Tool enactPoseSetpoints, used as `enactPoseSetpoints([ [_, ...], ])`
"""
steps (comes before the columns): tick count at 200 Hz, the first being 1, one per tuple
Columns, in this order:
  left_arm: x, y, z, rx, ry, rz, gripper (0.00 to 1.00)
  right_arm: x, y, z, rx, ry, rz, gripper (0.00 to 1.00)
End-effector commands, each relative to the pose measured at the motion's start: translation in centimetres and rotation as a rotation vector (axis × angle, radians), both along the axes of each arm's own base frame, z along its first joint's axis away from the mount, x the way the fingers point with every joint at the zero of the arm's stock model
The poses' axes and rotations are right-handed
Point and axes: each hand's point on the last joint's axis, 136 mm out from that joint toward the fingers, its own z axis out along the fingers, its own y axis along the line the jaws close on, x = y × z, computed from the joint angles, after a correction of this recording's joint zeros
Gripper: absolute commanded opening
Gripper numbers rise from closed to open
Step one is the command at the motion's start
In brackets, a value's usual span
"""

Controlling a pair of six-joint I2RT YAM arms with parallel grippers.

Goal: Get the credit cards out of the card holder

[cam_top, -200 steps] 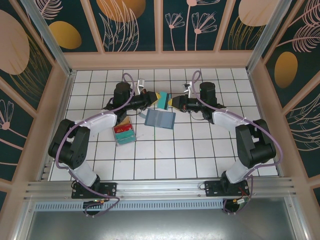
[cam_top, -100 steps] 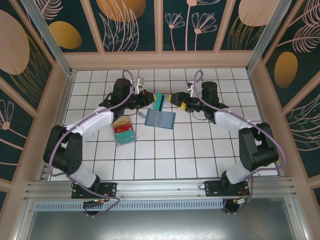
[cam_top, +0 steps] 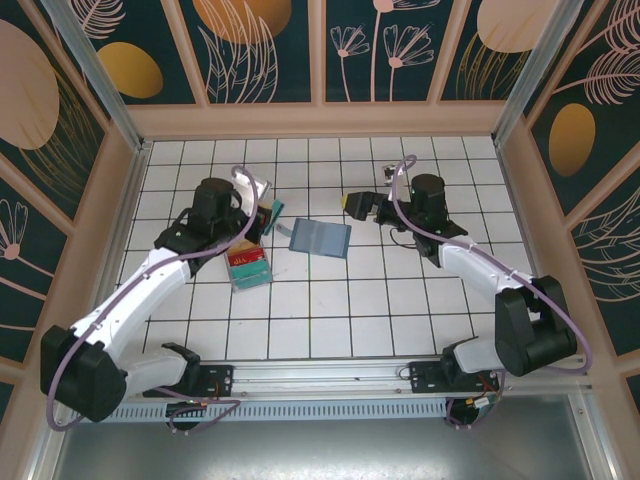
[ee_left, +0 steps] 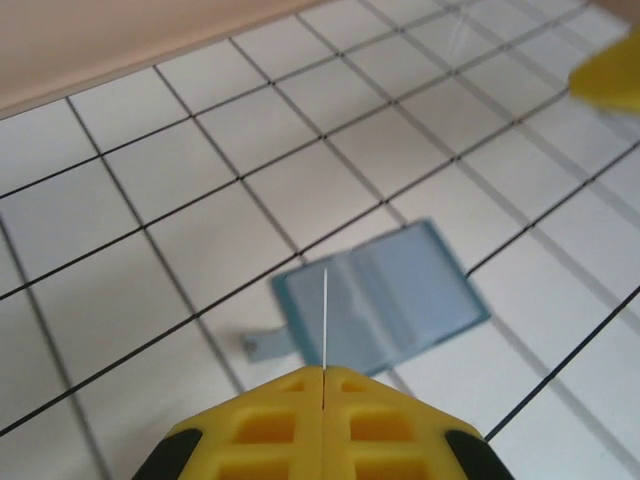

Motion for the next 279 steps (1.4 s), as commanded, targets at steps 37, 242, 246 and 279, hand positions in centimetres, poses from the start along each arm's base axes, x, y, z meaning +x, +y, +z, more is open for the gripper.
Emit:
enactPoseSetpoints([
  [37,-4.1,3.3,-6.0,0.436,0.043,-0.247,0.0,0.4,0.4,1.5,-0.031,-0.122,-0.033,0.99],
  [242,-7.9,3.7,-11.4,0.513,0.093,-0.442,0.0,1.4,0.7,-0.8,-0.055,0.002,-0.043,0.99],
  [246,-7.9,3.7,-11.4,0.512,0.095,-0.443,0.0,1.4,0.8,-0.8,-0.054,0.004,-0.043,0.99],
  [279,-8.0,3.6,-12.3,0.515,0.116,-0.461,0.0,1.3,0.8,-1.0,-0.053,0.014,-0.04,0.99],
])
